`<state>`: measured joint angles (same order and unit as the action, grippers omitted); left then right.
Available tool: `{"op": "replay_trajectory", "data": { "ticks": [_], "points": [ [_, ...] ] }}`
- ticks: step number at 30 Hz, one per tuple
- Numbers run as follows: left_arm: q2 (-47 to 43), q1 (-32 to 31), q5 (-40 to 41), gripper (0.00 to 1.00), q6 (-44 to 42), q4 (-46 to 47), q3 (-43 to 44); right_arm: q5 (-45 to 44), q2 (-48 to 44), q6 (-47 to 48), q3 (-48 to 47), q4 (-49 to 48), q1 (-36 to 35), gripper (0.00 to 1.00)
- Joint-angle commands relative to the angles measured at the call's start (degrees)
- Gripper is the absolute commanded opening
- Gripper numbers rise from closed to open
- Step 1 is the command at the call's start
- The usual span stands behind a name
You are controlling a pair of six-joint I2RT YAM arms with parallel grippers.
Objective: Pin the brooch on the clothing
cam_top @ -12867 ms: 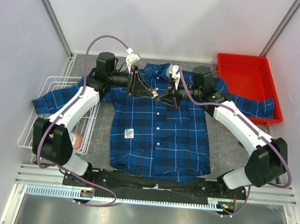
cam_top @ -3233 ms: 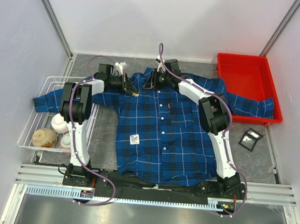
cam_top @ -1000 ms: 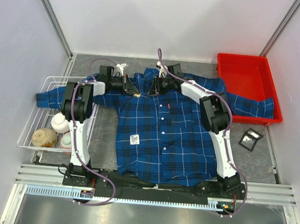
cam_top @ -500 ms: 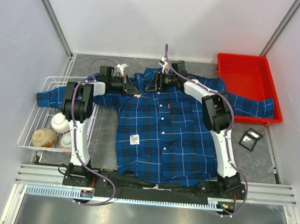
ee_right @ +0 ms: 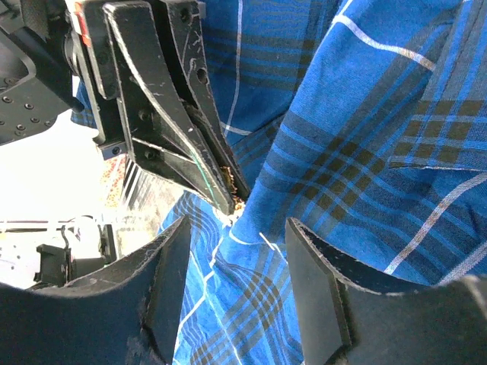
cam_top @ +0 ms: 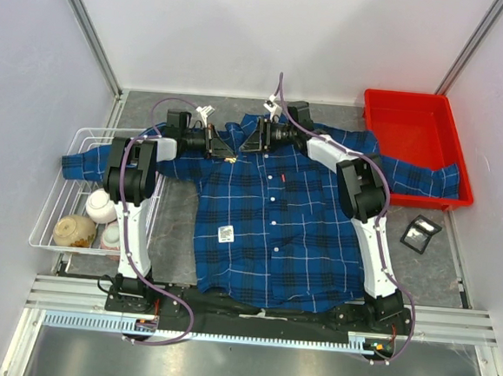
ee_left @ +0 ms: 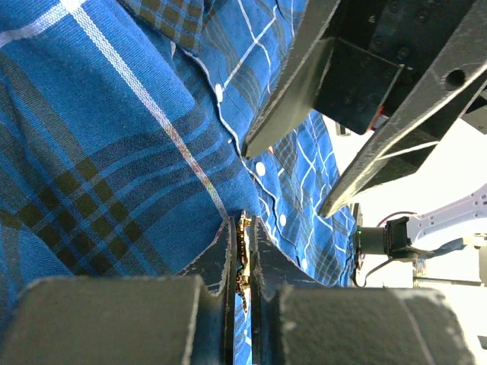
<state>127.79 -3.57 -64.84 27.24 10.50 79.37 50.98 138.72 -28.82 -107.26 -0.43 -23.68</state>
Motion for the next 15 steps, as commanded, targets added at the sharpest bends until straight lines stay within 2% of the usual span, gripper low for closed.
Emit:
{"op": "replay_trajectory", "data": {
  "ticks": [1, 8, 15],
  "points": [
    [0.36, 1.46, -3.37, 0.02, 1.94, 3.03, -0.27, 3.07, 1.82, -2.03, 0.13, -4.14, 0.13, 0.60],
    [0.36, 1.46, -3.45, 0.02, 2.11, 3.30, -0.36, 3.68, 2.79, -2.91, 0.12, -5.28, 0.48, 0.56],
    [0.45, 1.46, -3.28, 0.02, 2.81, 4.43, -0.36, 7.81, 3.32, -9.32, 2.06, -12.84, 0.48, 0.41]
  ]
}}
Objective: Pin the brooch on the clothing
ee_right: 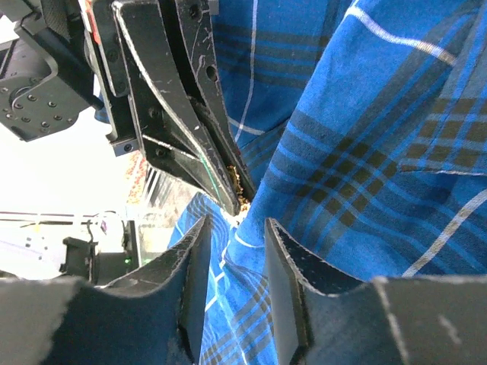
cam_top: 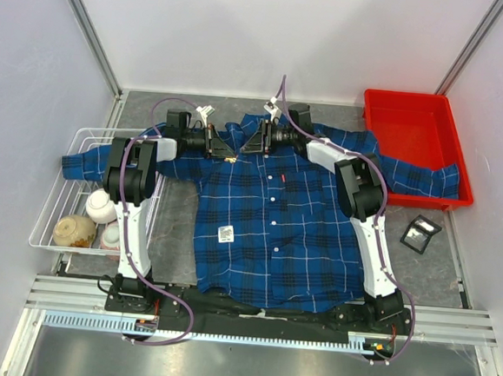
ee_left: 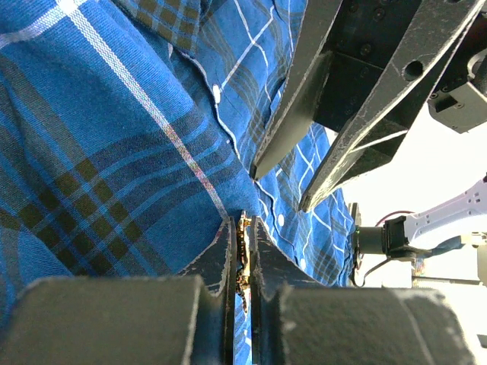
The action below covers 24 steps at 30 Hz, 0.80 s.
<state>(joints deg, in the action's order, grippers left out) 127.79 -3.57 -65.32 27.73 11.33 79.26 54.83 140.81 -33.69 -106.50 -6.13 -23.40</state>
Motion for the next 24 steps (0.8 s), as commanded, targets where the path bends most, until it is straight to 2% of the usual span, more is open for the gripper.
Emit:
{"op": "replay_trajectory", "data": {
  "ticks": [1, 3, 9, 15, 17, 21, 24],
  "points": [
    [0.45, 1.46, -2.80, 0.02, 2.77, 3.96, -0.42, 4.14, 1.30, -5.06, 1.55, -7.49, 0.19, 0.41],
    [0.45, 1.46, -2.79, 0.02, 3.04, 4.49, -0.51, 3.97, 1.31, -4.89, 1.64, -7.41, 0.37, 0.41],
    [0.27, 1.46, -2.88, 0.02, 3.21, 4.66, -0.78, 1.95, 1.57, -4.36, 1.65, -6.61, 0.81, 0.49],
    [0.27, 1.46, -2.88, 0.02, 3.21, 4.66, -0.87, 1.60, 1.66, -4.36, 1.56, -6.44, 0.99, 0.51],
    [0.27, 1.46, -2.80, 0.02, 3.21, 4.66, -0.78, 1.77, 1.75, -4.54, 1.56, -6.61, 0.98, 0.48],
    [0.27, 1.46, -2.71, 0.02, 3.47, 5.01, -0.95, 2.48, 1.92, -5.07, 1.91, -7.31, 0.99, 0.36],
    [0.36, 1.46, -2.71, 0.02, 3.48, 5.10, -0.87, 3.00, 1.92, -7.00, 2.52, -9.51, 0.99, 0.32]
  ]
}}
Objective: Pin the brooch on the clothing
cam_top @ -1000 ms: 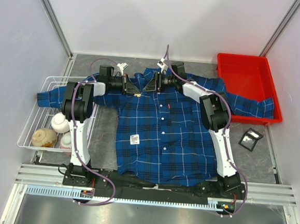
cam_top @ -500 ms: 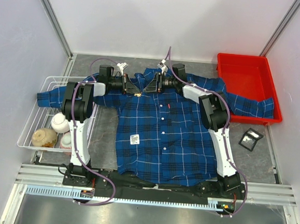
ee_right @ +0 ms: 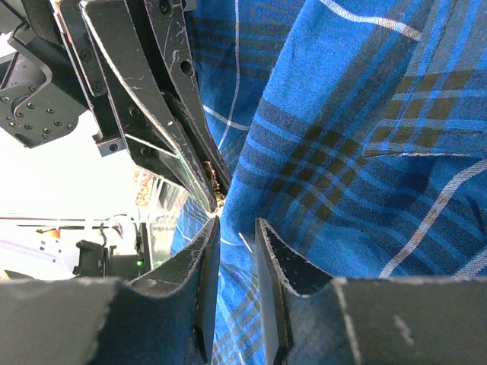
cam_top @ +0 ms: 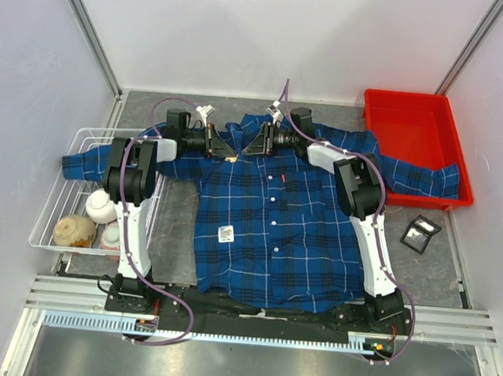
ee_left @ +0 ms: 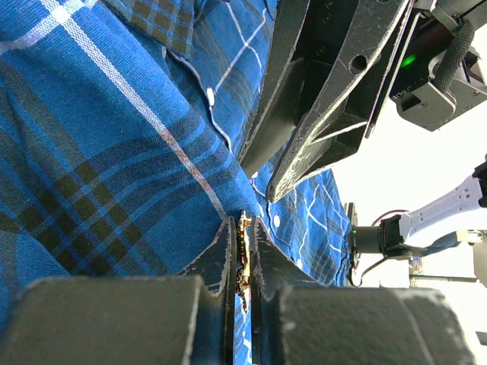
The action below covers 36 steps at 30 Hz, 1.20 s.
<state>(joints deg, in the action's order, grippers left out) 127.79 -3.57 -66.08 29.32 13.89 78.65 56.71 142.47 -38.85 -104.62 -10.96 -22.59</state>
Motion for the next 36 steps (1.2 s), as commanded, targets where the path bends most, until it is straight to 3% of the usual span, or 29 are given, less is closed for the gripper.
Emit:
{"op": "replay_trajectory", "data": {
  "ticks": [1, 11, 19, 36],
  "points": [
    [0.36, 1.46, -1.94, 0.02, 1.88, 2.55, -0.25, 1.39, 0.35, -2.28, 0.64, -4.77, 0.18, 0.31],
    [0.62, 1.38, -1.94, 0.02, 2.85, 3.78, -0.08, 1.74, 0.52, -1.58, 1.08, -4.16, 0.09, 0.28],
    [0.80, 1.29, -1.77, 0.02, 3.11, 3.86, -0.16, 1.74, 0.52, -0.61, 1.52, -3.45, 0.35, 0.20],
    [1.50, 0.59, -1.50, 0.02, 3.46, 4.04, 0.71, 2.79, 0.52, -0.96, 1.61, -3.72, 0.79, 0.22]
  ]
}}
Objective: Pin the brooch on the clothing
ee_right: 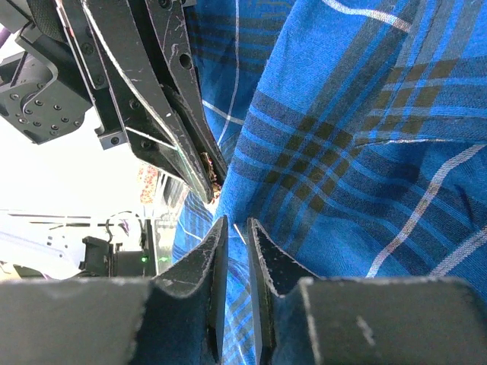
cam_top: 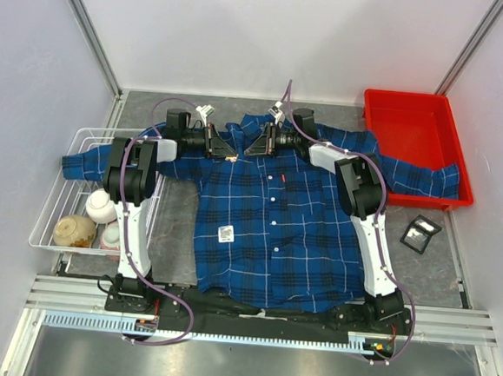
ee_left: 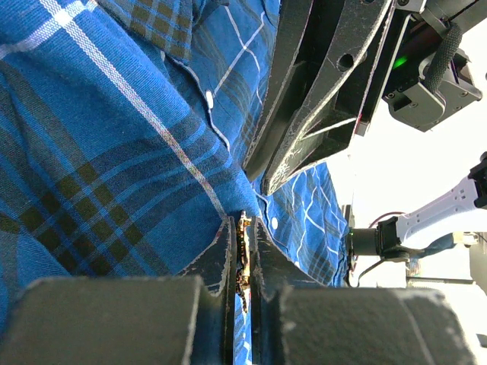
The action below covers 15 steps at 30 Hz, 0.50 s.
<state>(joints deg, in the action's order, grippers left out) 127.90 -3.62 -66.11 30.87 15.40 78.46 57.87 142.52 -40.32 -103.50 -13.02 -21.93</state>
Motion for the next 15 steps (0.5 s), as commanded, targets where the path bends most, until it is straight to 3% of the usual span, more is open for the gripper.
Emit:
{"op": "replay_trajectory", "data": {
  "ticks": [1, 15],
  "points": [
    [1.48, 0.63, -1.48, 0.02, 1.91, 2.44, 1.00, 1.64, 0.48, 0.41, 0.50, -1.66, 0.14, 0.22],
    [1.83, 0.28, -1.39, 0.02, 2.61, 3.23, 1.09, 2.16, 0.48, 0.41, 0.67, -2.01, 0.05, 0.20]
  ]
}}
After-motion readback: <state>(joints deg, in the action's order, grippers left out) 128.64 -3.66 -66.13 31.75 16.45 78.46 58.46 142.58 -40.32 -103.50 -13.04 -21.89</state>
